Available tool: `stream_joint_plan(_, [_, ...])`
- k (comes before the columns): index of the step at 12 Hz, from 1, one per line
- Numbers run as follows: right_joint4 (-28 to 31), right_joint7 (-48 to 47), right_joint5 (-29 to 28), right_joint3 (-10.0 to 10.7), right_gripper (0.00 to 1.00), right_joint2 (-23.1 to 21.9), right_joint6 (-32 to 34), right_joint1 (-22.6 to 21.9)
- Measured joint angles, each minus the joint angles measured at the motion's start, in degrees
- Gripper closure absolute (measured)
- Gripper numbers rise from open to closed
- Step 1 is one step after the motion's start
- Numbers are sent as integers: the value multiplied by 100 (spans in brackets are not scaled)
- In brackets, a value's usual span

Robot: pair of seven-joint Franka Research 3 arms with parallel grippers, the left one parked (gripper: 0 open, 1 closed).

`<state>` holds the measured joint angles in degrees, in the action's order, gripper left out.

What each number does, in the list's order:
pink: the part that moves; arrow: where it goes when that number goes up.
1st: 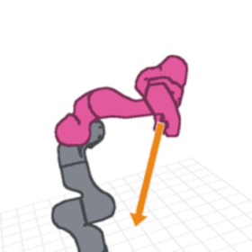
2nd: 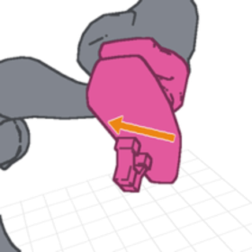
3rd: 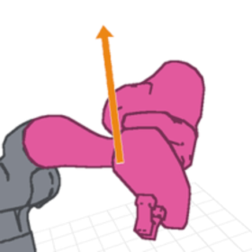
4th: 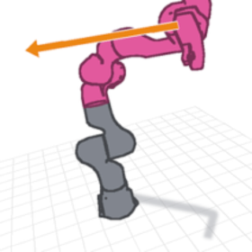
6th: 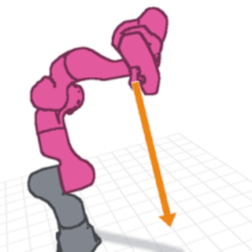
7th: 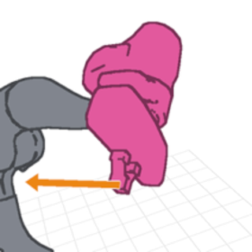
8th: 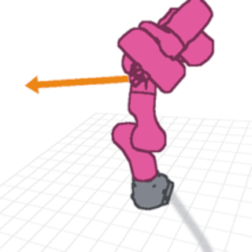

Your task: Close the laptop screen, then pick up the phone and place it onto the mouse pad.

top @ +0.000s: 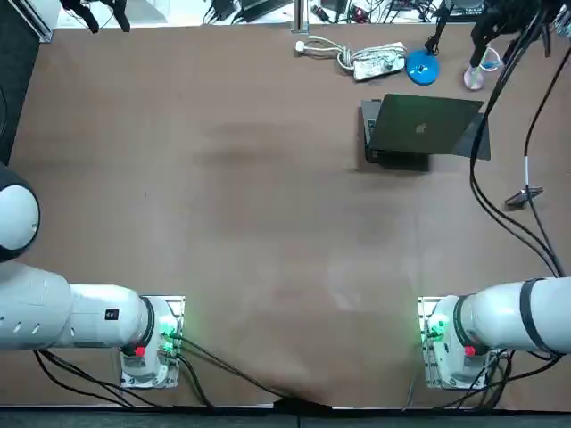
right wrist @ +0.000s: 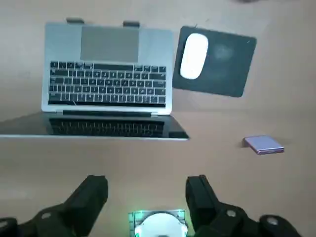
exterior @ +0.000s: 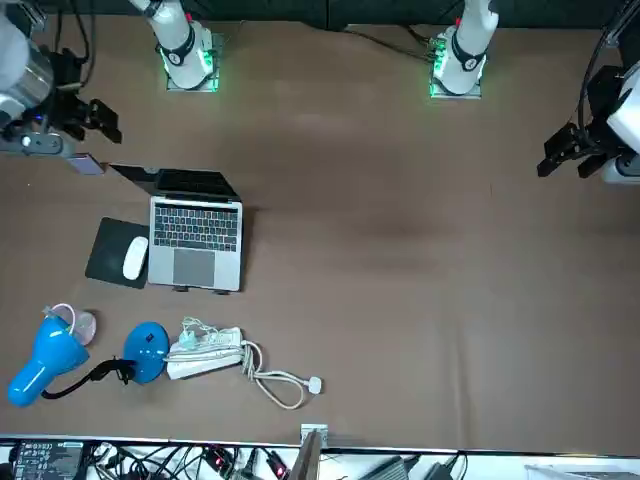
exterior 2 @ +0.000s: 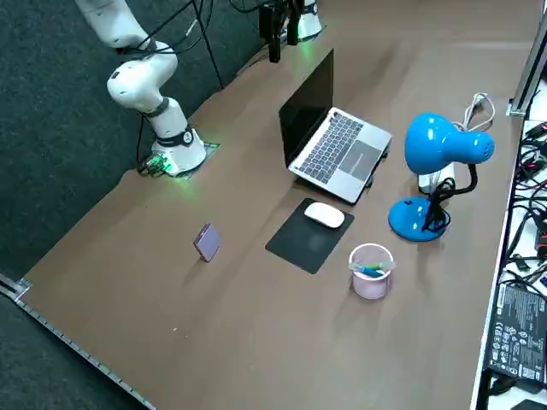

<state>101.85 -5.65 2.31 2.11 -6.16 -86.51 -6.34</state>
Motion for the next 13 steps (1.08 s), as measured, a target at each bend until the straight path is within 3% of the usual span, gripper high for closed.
stream_joint_plan(1, [102,-9,0,-11,6,2,1,-75])
stream_joint_plan(6, [758,-84,-4,-44,70,-144,-229,-322])
stream_joint_plan(7, [1024,-88,-29,-44,95,-242,-264,-328])
stream_joint_plan(13, [1431,-98,-415,-44,98,-149,-855,-349])
